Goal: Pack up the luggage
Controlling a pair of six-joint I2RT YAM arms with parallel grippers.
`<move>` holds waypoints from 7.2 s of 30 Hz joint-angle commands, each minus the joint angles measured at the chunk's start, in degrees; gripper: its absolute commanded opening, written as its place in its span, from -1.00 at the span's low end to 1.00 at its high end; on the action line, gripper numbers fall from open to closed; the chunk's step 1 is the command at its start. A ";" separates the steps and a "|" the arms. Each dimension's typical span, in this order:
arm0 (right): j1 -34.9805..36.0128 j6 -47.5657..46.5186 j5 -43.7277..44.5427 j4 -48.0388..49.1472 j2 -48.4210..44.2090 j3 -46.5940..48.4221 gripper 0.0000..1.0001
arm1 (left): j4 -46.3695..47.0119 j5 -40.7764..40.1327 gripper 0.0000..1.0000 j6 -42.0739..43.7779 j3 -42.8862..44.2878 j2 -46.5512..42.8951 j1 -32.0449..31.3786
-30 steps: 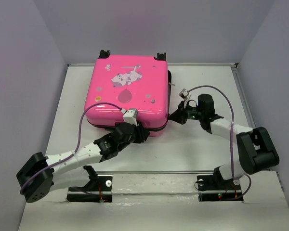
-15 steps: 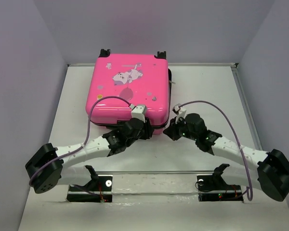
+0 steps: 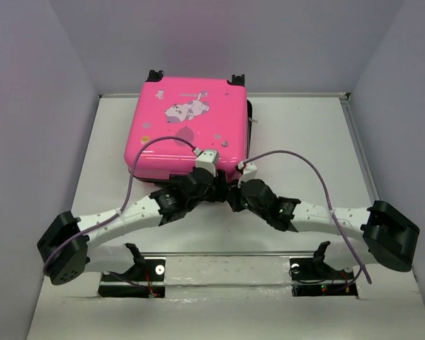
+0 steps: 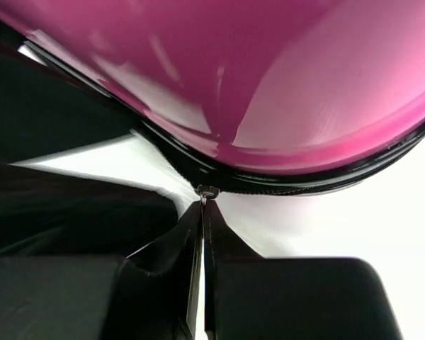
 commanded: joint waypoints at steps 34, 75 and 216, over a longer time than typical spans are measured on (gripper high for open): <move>3.70 -2.95 1.05 -2.76 1.92 8.25 -0.86 | 3.70 35.60 0.87 -8.56 10.80 6.39 65.92; 1.71 -8.49 -6.51 -19.46 -8.43 21.62 0.77 | -7.89 27.45 0.98 2.33 19.67 -9.59 52.91; -17.83 -13.49 -32.89 -6.44 -19.07 -6.95 -0.32 | -1.90 0.20 -0.39 -12.08 -20.31 -30.59 3.78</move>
